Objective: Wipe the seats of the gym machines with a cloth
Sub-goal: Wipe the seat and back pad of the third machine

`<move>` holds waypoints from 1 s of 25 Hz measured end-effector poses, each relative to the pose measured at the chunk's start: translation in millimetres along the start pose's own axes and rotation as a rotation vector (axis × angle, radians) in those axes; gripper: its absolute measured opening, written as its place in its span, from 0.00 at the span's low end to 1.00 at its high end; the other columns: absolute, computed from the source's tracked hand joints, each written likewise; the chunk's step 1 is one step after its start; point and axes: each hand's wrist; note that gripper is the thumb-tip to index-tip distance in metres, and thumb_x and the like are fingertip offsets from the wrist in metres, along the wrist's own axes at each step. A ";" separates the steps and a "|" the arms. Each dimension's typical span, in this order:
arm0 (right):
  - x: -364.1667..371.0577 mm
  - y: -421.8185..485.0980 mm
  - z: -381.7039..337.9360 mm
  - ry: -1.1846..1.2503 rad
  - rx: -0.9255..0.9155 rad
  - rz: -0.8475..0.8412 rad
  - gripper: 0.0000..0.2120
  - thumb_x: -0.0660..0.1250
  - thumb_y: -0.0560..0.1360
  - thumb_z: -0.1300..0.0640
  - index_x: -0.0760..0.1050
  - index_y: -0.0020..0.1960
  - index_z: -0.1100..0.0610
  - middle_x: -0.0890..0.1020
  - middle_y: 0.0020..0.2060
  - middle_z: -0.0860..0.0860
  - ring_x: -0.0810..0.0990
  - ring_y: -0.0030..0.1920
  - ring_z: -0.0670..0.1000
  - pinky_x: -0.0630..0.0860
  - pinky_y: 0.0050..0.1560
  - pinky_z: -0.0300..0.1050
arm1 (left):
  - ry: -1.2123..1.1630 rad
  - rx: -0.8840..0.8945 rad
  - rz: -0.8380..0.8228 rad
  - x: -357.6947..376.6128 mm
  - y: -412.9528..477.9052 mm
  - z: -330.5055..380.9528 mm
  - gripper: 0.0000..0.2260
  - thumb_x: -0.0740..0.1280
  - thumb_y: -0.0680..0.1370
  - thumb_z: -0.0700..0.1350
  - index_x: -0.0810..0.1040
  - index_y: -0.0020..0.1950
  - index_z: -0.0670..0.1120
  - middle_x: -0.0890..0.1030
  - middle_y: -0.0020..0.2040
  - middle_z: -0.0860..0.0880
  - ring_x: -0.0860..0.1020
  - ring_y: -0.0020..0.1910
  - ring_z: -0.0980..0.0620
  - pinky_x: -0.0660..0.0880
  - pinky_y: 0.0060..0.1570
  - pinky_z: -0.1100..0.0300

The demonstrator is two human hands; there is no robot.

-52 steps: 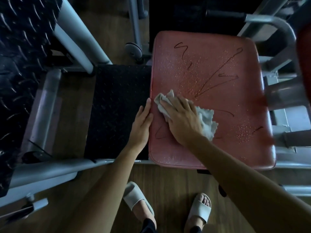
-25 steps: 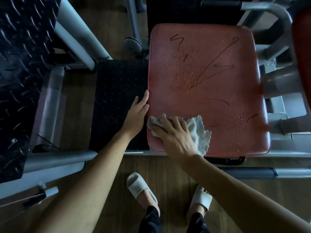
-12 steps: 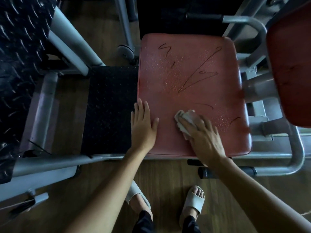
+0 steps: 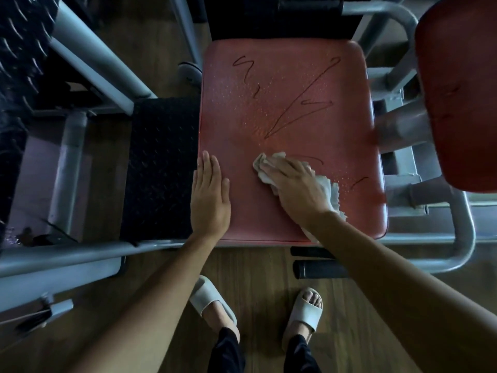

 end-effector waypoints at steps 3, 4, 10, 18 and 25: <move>10.9 -11.1 -10.0 0.075 -0.064 -0.003 0.24 0.65 0.76 0.66 0.75 0.71 0.54 0.78 0.67 0.51 0.76 0.62 0.56 0.73 0.65 0.58 | -0.059 0.002 0.027 2.3 1.1 -4.3 0.23 0.51 0.86 0.45 0.57 0.80 0.38 0.55 0.81 0.43 0.51 0.81 0.47 0.47 0.80 0.56; 11.2 -26.9 -9.4 0.094 -0.203 -0.061 0.24 0.65 0.76 0.66 0.75 0.71 0.53 0.78 0.68 0.50 0.76 0.62 0.56 0.72 0.66 0.55 | -0.074 -0.002 0.031 2.1 1.1 -5.5 0.23 0.52 0.86 0.45 0.57 0.80 0.38 0.55 0.81 0.43 0.52 0.81 0.47 0.47 0.80 0.57; 5.8 3.6 -3.7 0.029 -0.079 -0.018 0.21 0.67 0.76 0.63 0.78 0.68 0.53 0.80 0.64 0.50 0.76 0.61 0.56 0.75 0.62 0.57 | -0.035 0.017 0.055 4.0 -1.4 -5.8 0.23 0.53 0.86 0.44 0.57 0.80 0.38 0.55 0.81 0.41 0.52 0.81 0.46 0.48 0.80 0.54; -12.1 -31.7 19.6 0.112 -0.205 -0.222 0.22 0.66 0.79 0.56 0.72 0.73 0.48 0.72 0.72 0.46 0.70 0.69 0.50 0.68 0.70 0.51 | 0.033 0.008 0.028 3.9 -0.9 -1.5 0.26 0.52 0.86 0.49 0.54 0.81 0.39 0.53 0.82 0.43 0.49 0.81 0.48 0.47 0.80 0.53; -23.1 -51.2 -5.6 0.009 0.029 -0.076 0.21 0.57 0.82 0.47 0.70 0.74 0.46 0.71 0.74 0.48 0.70 0.72 0.54 0.64 0.71 0.50 | 0.180 -0.070 -0.024 -1.4 2.2 34.0 0.31 0.52 0.82 0.56 0.57 0.79 0.37 0.56 0.81 0.39 0.50 0.81 0.41 0.47 0.79 0.47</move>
Point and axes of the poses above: each hand's wrist, its own y-axis towards the middle knuckle, its own x-axis out of the palm, z = x × y
